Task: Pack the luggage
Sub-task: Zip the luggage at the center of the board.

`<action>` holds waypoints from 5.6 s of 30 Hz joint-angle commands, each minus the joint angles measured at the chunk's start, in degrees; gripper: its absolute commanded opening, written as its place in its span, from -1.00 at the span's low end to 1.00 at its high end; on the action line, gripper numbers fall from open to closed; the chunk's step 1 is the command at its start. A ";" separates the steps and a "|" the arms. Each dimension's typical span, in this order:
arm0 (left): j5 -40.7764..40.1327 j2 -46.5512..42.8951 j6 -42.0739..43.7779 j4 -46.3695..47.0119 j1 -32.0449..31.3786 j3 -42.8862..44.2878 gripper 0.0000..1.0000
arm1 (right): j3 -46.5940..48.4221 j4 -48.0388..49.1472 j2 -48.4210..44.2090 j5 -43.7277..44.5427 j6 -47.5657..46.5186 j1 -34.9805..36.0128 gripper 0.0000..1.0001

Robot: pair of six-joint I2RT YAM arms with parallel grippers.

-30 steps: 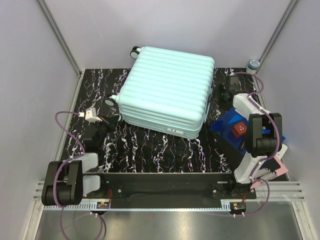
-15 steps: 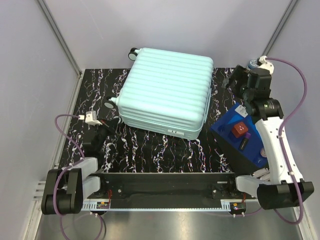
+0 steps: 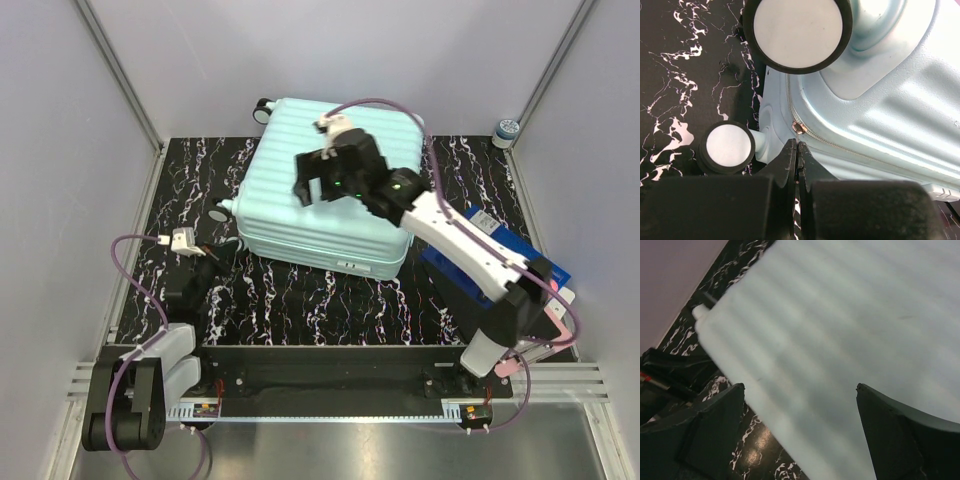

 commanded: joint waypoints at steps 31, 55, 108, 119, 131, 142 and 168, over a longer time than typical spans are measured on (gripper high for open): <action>-6.05 -7.95 -2.42 -12.29 5.31 2.90 0.71 | 48.65 1.01 38.61 -6.89 -10.11 11.45 0.99; 0.28 8.03 -18.50 8.02 11.73 23.99 0.85 | -4.71 3.91 -8.16 14.39 1.23 1.78 1.00; -8.24 -2.32 -24.13 -13.78 -27.02 11.44 -0.86 | -18.16 8.57 -18.28 -5.21 -2.19 2.83 0.99; -9.21 -2.67 -26.24 -11.22 -34.50 10.99 -0.76 | -22.64 10.42 -19.86 -21.10 -12.91 9.33 0.99; -20.37 -19.10 -13.94 -44.59 -24.67 18.54 0.98 | -18.70 7.35 -14.95 -21.30 -18.54 15.31 0.99; -15.72 -19.29 -9.20 -49.30 -10.33 19.26 0.98 | -12.02 0.59 -4.49 -6.02 -25.13 20.14 0.99; -12.64 -18.50 -2.16 -43.58 -10.33 11.79 0.98 | -6.12 -12.70 13.10 33.80 -37.35 31.40 0.99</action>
